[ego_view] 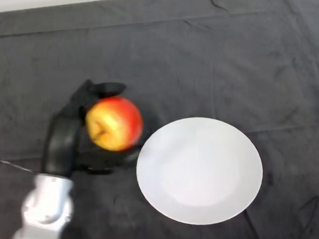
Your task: Move the apple to the plate
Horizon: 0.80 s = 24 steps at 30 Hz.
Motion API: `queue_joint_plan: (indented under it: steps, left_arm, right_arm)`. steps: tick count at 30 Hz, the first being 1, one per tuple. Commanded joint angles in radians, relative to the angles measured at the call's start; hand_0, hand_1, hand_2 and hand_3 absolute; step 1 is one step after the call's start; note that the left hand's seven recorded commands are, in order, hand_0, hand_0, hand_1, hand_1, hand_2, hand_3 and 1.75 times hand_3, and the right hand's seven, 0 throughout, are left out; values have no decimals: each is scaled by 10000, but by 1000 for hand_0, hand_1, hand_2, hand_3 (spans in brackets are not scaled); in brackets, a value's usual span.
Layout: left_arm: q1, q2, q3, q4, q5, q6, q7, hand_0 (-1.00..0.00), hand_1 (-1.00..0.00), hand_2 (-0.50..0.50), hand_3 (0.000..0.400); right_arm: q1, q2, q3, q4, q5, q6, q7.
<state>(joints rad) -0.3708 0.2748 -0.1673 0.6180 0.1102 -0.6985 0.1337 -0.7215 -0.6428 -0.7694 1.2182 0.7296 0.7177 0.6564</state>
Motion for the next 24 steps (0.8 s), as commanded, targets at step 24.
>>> queue_joint_plan:
  steps: [24]
  left_arm:
    - [-84,231,-4333,134,-27,212,1356,-1000,-980,-10,400]
  right_arm:
    - [-61,-156,-154,-185,179,-47,-52]
